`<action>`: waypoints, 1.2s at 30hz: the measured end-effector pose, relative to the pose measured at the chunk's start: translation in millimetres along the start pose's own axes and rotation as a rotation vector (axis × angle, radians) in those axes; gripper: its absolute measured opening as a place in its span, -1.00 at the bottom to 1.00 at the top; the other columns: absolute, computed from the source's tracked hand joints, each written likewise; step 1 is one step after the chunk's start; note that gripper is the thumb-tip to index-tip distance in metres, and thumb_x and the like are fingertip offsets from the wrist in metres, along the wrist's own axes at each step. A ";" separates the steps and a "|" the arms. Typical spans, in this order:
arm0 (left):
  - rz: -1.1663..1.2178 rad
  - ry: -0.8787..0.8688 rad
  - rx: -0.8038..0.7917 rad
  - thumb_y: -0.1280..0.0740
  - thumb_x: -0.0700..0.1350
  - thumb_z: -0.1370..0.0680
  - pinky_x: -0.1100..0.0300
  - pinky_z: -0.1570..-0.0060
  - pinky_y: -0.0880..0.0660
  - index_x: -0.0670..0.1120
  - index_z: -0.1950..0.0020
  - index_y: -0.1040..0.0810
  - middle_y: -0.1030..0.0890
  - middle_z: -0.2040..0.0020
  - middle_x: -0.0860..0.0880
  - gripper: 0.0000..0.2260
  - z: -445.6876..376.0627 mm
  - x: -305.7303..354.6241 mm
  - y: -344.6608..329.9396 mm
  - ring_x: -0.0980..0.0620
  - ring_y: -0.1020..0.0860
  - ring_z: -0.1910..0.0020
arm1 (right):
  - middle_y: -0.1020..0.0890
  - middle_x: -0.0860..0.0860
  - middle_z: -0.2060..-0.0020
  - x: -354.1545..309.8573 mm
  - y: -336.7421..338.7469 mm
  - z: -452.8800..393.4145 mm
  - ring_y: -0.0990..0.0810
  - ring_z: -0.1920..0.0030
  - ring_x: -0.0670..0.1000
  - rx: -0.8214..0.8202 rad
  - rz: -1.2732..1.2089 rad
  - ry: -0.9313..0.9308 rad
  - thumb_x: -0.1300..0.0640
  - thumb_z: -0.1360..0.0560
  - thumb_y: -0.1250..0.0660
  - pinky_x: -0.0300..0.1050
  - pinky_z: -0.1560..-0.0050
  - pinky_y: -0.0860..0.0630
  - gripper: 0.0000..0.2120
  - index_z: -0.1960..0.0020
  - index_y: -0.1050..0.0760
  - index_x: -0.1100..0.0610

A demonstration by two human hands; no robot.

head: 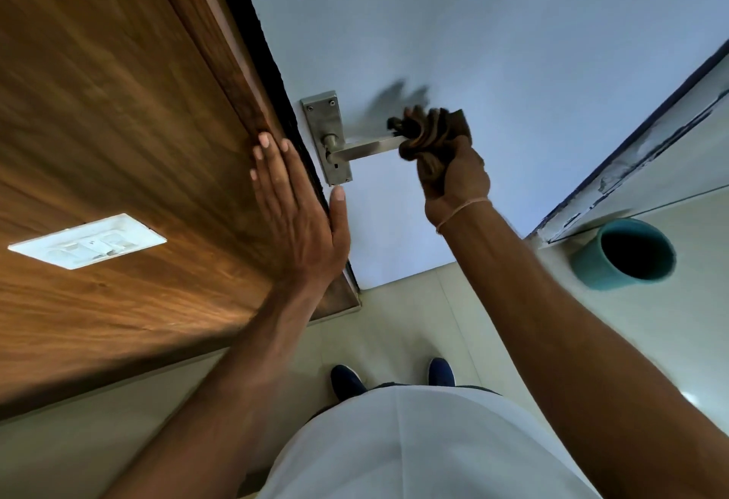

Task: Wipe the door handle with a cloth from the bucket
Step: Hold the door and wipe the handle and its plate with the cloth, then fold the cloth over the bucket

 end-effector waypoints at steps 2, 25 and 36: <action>0.105 -0.049 -0.030 -0.18 0.04 -0.72 -0.29 -0.69 -0.09 -0.34 -0.70 -0.11 -0.09 -0.72 -0.35 -0.33 5.2 23.0 -5.8 -0.29 -0.06 -0.74 | -0.63 0.31 -0.19 7.8 1.7 11.1 -0.68 -0.19 0.34 -0.187 -0.033 -0.045 0.30 -0.60 -0.13 -0.03 0.21 -0.62 -0.73 -0.14 -0.58 0.19; 0.908 0.593 -1.265 -0.29 -0.14 -0.71 -0.11 -0.14 -0.73 -0.35 -0.25 -0.62 -0.75 -0.11 -0.27 -0.71 57.3 315.6 -182.5 -0.19 -0.77 -0.06 | -0.68 0.18 -0.20 -198.3 255.9 11.6 -0.68 -0.17 0.16 -0.051 -0.064 -0.141 0.26 -0.71 -0.13 0.07 -0.23 -0.62 -0.70 -0.35 -0.54 0.18; 0.927 0.615 -1.618 -0.42 -0.10 -0.63 0.07 0.08 -0.66 -0.12 -0.05 -0.70 -0.76 0.11 -0.06 -0.90 103.6 461.9 -255.8 -0.06 -0.73 0.07 | -0.73 0.15 0.15 -301.7 362.9 2.4 -0.74 0.21 0.08 0.335 0.252 0.029 0.10 -0.63 -0.42 0.02 0.14 -0.74 -0.82 -0.04 -0.61 0.24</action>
Point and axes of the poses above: each hand's wrist, its own z-axis away from the middle knuckle, its own y-axis out of the back of the hand, x = y × z, the point moved 6 cm from there along -z, towards the middle knuckle
